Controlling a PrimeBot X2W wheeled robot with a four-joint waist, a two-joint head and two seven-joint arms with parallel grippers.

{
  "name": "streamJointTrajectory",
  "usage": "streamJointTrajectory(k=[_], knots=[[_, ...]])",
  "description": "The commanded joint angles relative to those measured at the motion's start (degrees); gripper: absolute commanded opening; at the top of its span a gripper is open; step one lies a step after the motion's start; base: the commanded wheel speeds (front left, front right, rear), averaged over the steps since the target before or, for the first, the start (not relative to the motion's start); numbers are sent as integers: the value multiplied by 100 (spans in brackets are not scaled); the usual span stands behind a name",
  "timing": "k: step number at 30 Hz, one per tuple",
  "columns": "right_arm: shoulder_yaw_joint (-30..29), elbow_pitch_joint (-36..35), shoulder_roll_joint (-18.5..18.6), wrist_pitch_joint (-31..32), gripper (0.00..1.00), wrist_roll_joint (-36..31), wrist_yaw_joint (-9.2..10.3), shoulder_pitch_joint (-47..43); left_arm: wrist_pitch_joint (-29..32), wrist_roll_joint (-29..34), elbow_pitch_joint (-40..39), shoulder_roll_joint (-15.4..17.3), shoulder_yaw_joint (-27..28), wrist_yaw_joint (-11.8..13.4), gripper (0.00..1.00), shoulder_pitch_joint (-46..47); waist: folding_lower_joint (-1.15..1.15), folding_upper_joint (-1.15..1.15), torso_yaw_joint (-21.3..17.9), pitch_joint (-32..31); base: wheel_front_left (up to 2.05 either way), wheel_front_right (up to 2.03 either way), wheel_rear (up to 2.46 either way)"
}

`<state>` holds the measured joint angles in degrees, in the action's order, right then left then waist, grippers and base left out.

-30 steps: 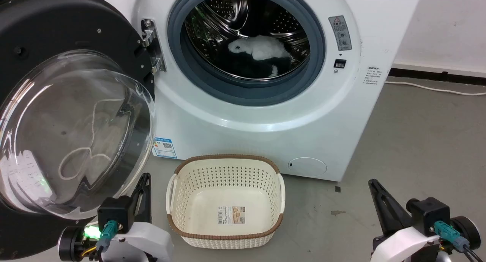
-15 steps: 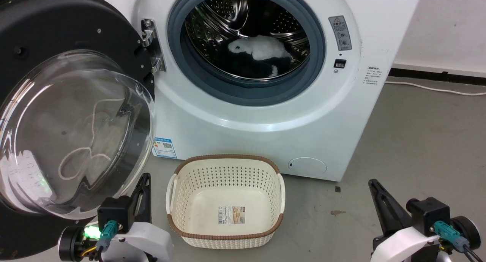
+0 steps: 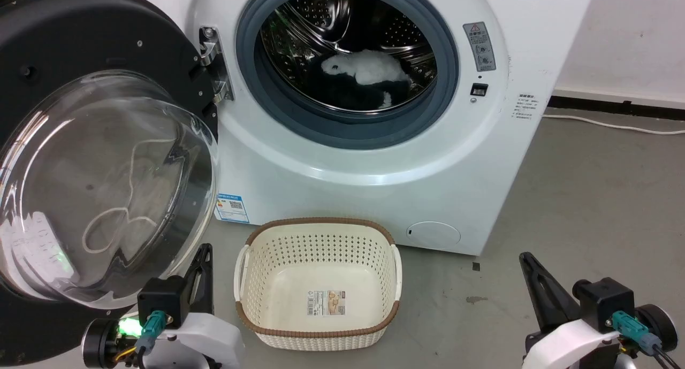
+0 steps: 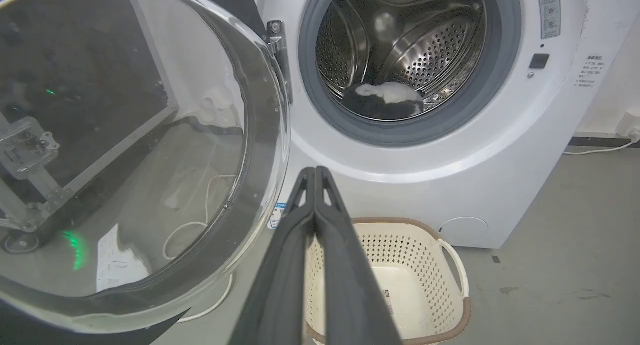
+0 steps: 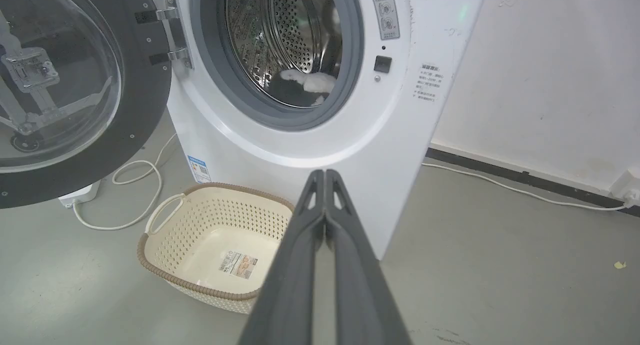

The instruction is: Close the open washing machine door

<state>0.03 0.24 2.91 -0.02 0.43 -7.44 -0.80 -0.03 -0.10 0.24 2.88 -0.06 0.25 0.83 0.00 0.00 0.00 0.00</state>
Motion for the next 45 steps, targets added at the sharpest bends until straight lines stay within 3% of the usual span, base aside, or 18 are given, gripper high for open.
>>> streamJointTrajectory(k=[1,2,18,19,21,34,45], knots=[[-3,-24,-3,2,0,-43,-5,80,3,10,-24,-1,6,-25,0,-83,0,0,0,0,0,0,0],[0,2,0,-1,100,5,0,-2,-1,-2,3,0,-3,1,100,1,0,0,0,0,0,0,0],[28,127,0,-190,100,226,-1,-74,-182,-211,121,1,-152,-16,100,-40,0,0,4,-3,0,0,0],[29,134,0,-202,100,241,-1,-78,-194,-225,129,1,-161,-18,80,-41,0,0,5,-4,0,0,0],[32,152,0,-226,100,269,-1,-88,-219,-252,143,2,-178,-21,0,-43,0,0,9,-5,0,0,0],[24,268,-1,-381,100,460,-1,-167,-381,-448,-329,1,-62,-39,0,61,0,0,168,-18,0,0,0],[22,405,-1,-513,100,620,-2,-220,-512,-703,-1106,0,733,137,0,269,0,0,537,-37,0,0,0]])
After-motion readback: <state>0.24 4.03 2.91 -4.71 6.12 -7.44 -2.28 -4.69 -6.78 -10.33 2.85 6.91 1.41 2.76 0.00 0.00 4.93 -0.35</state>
